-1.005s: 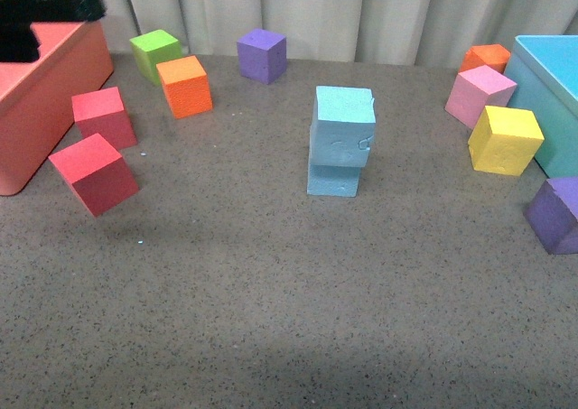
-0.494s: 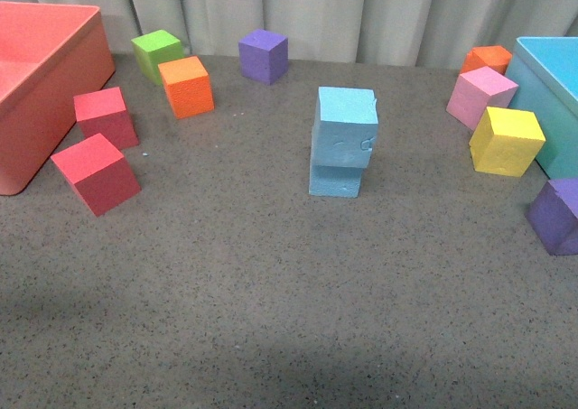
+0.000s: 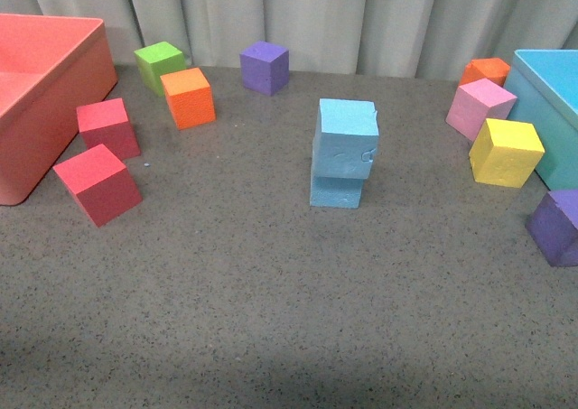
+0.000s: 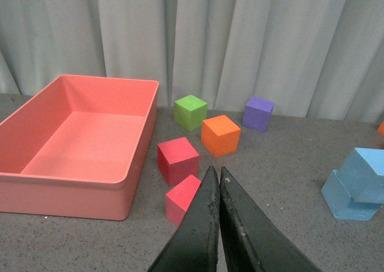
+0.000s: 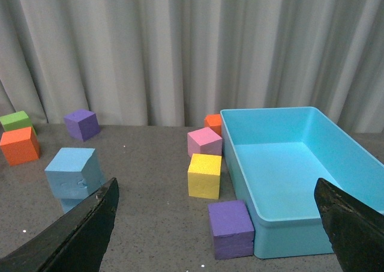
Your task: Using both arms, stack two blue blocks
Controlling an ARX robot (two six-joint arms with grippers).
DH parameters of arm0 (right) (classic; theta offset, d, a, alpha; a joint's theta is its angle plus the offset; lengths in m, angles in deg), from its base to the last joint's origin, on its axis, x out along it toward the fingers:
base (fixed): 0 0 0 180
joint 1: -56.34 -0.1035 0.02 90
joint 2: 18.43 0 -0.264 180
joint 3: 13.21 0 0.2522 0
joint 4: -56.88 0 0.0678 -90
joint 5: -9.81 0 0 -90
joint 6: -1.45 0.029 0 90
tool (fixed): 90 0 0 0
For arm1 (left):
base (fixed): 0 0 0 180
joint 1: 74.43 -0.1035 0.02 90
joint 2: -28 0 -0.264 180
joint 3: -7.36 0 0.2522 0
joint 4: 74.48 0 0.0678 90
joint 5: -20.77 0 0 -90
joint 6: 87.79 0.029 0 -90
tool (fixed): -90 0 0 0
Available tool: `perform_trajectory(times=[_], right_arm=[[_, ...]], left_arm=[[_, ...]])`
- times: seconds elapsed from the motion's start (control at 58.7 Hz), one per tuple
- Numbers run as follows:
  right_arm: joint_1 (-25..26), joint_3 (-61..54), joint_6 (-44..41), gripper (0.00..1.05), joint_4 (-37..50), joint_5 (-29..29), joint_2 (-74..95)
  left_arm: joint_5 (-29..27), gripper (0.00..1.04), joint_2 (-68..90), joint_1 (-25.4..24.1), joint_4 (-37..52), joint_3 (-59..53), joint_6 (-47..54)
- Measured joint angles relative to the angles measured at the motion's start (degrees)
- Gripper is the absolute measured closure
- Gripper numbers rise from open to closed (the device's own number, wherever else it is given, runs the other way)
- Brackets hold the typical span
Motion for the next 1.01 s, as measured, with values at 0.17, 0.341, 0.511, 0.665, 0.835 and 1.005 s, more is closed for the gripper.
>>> perform_trajectory(times=[0.17,0.341,0.511,0.665,0.835,1.005], right_arm=[[0.0,0.0,0.0,0.1,0.0,0.0,0.0],[0.0,0.0,0.0,0.1,0.0,0.0,0.0],[0.0,0.0,0.0,0.1,0.0,0.0,0.0],[0.0,0.0,0.0,0.1,0.0,0.0,0.0],[0.0,0.0,0.0,0.1,0.0,0.0,0.0],[0.0,0.0,0.0,0.1,0.0,0.0,0.0]], left_arm=[[0.02,1.01,-6.36,0.0,-5.99,-0.02,0.0],[0.0,1.01,-11.82,0.0,-11.04,-0.02,0.0],[0.02,1.01,-16.04,0.0,-15.12,-0.04,0.0],[0.0,1.01,-19.43,0.0,-18.47,-0.04,0.0],[0.02,1.01,-22.77,0.0,-21.79,-0.04,0.0],[0.0,1.01,-25.31,0.0,-24.35,-0.04,0.0]])
